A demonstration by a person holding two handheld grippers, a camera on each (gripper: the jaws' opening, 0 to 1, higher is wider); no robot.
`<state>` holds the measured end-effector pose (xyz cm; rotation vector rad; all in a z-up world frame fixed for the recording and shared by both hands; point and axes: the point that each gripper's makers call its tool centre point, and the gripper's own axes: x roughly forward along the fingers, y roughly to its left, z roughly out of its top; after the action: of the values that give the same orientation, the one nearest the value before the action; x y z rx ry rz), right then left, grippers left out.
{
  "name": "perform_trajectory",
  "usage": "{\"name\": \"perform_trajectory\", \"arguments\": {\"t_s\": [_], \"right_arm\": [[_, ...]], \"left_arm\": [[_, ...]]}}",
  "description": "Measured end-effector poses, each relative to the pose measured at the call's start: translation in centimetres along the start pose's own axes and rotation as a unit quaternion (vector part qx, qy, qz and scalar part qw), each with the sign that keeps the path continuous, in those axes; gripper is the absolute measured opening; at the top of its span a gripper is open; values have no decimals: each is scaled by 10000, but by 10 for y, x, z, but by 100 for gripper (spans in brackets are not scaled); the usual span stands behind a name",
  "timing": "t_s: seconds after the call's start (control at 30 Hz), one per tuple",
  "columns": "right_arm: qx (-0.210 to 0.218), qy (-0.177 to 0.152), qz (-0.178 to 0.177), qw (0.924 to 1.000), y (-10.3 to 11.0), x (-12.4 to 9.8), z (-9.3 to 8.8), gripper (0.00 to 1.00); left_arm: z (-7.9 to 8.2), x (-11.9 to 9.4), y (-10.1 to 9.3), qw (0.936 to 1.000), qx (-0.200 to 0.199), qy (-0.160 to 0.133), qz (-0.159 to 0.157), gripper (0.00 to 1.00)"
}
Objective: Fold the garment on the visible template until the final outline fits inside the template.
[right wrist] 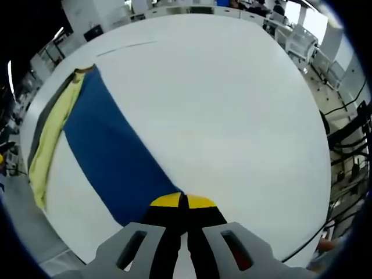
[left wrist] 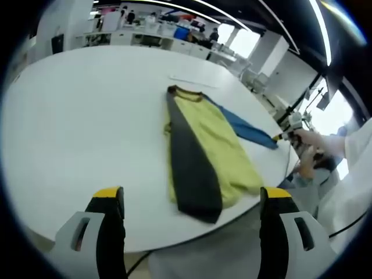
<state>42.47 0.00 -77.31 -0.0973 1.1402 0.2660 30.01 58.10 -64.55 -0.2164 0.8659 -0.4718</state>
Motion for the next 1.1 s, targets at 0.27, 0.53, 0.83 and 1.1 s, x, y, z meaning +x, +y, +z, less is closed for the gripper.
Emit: {"name": "perform_trajectory", "arguments": {"t_s": [0.27, 0.53, 0.83, 1.1], "right_arm": [[-138, 42, -159, 9998, -14, 2, 12, 2], [-226, 60, -324, 9992, -28, 4, 23, 2], [-276, 35, -463, 9985, -44, 9, 43, 2], [-359, 51, -526, 9980, -56, 14, 53, 2]], "left_arm": [[1, 6, -1, 10000, 12, 53, -23, 94], [0, 9, 2, 9999, -30, 104, 16, 94], [-3, 16, 4, 9998, -59, 209, 36, 94], [-1, 22, 6, 9996, -68, 271, 45, 94]]}}
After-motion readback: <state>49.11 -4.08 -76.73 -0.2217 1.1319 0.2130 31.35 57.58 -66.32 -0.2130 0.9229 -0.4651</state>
